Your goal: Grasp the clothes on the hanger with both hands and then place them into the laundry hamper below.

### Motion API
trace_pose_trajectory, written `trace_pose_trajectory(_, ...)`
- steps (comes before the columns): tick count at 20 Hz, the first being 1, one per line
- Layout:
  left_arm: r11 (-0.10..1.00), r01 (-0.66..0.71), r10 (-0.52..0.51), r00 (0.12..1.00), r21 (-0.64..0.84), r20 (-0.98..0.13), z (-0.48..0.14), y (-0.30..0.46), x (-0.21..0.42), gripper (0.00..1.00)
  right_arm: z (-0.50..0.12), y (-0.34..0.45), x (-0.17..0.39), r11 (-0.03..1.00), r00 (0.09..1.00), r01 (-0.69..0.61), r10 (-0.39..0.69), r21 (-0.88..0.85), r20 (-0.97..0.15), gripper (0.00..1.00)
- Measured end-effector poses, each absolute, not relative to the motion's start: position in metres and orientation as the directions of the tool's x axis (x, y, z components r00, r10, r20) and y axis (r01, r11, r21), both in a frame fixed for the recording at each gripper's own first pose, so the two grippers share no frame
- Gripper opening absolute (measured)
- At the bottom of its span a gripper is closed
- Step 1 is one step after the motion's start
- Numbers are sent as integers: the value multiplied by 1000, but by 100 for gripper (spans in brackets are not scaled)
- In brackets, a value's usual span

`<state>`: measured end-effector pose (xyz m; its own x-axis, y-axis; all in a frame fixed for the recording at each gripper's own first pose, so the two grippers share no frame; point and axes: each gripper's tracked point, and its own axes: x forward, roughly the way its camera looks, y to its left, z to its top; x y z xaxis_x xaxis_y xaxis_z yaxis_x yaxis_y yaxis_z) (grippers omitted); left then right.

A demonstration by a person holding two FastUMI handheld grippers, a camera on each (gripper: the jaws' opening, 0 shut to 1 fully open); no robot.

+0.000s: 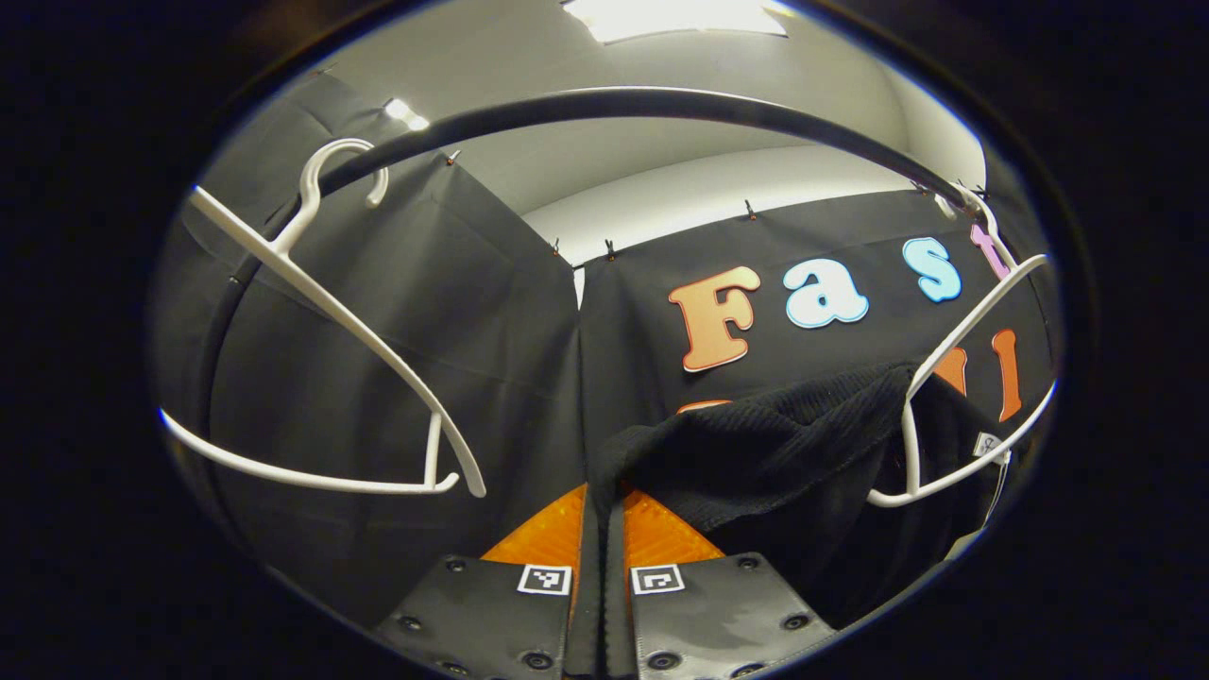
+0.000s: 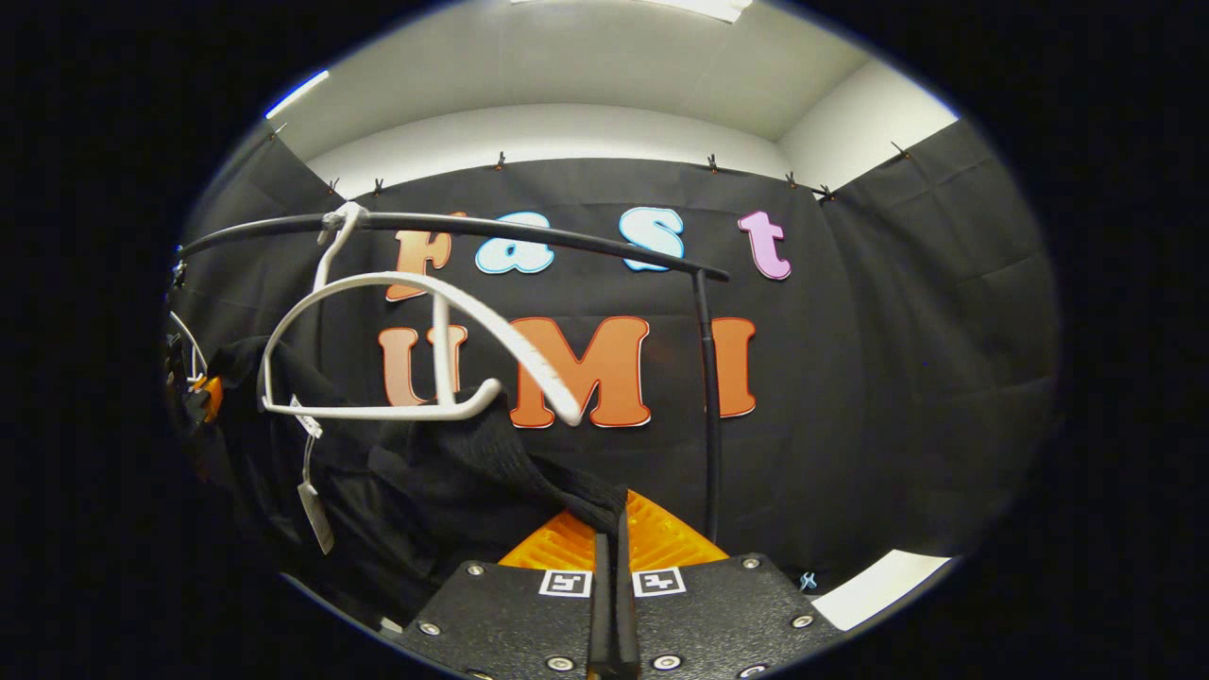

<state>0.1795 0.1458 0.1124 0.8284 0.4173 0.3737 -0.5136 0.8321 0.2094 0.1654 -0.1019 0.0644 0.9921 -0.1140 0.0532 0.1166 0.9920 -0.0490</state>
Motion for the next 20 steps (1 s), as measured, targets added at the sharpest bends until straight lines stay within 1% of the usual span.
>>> trace_pose_trajectory(2,824,-515,408,829,236,382,108,145,177,9,60,-86,156,994,994,96,-93,-44,56,1)
trace_pose_trajectory(4,818,-513,406,835,260,373,102,147,177,9,59,-66,146,994,995,73,-68,-76,68,2)
trace_pose_trajectory(5,818,-512,407,837,263,365,98,149,176,9,57,-57,139,994,996,57,-51,-90,68,0)
trace_pose_trajectory(6,818,-512,410,839,263,358,93,151,172,9,55,-48,136,995,998,37,-31,-92,62,2)
trace_pose_trajectory(8,811,-518,427,842,272,330,78,163,170,9,46,-31,130,998,999,-1,4,-64,38,2)
trace_pose_trajectory(10,827,-502,435,857,253,277,56,169,165,9,30,-19,126,998,1000,-25,25,-59,7,2)
trace_pose_trajectory(11,833,-494,435,863,250,258,48,169,160,12,21,-17,125,998,1000,-30,29,-61,-11,2)
trace_pose_trajectory(12,838,-482,426,870,254,248,44,167,153,9,12,-16,123,998,999,-35,34,-57,-28,2)
trace_pose_trajectory(15,853,-420,362,904,311,228,30,137,133,9,-10,-8,115,998,996,-55,52,-40,-75,2)
trace_pose_trajectory(18,898,-313,279,948,309,150,6,102,125,9,-30,2,104,996,993,-74,69,-56,-99,2)
trace_pose_trajectory(20,930,-232,219,973,284,78,-11,77,119,9,-38,12,99,994,989,-98,91,-56,-120,2)
